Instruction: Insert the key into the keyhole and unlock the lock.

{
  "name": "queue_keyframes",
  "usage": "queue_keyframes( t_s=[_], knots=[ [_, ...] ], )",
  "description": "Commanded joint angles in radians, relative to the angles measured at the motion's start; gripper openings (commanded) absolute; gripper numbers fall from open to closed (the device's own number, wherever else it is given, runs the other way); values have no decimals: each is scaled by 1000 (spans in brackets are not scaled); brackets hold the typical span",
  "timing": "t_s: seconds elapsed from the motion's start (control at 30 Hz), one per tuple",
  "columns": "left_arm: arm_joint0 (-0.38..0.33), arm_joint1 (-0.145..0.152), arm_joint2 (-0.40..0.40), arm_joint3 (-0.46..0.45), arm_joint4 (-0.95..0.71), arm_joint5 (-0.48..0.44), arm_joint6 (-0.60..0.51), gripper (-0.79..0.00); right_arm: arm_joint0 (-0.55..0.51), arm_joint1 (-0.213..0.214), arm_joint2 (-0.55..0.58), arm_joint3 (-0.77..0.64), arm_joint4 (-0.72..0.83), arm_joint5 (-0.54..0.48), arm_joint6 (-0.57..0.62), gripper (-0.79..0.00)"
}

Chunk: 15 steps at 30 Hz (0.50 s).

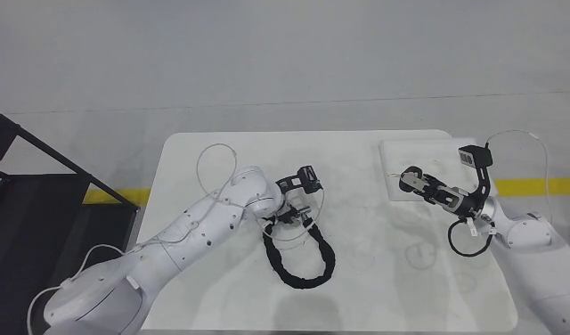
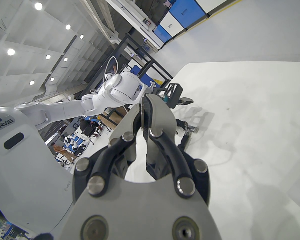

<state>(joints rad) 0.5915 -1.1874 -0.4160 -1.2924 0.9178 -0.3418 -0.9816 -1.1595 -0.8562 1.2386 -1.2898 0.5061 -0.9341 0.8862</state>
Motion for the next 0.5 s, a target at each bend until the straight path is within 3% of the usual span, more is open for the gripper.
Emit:
queue_keyframes(
  t_s=[0.0,0.17,0.3,0.33,0.47],
  knots=[
    [-1,-7,2,11,0,-6,-11,-480,0,0,0,0,0,0,0,-785],
    [-2,-20,2,38,-2,-17,-37,-551,0,0,0,0,0,0,0,-785],
    [-1,-28,-2,48,3,-22,-44,-677,0,0,0,0,0,0,0,-785],
    [0,-29,-3,51,5,-23,-48,-785,0,0,0,0,0,0,0,-785],
    [4,-34,-9,59,3,-30,-71,-785,0,0,0,0,0,0,0,-785]
  ],
)
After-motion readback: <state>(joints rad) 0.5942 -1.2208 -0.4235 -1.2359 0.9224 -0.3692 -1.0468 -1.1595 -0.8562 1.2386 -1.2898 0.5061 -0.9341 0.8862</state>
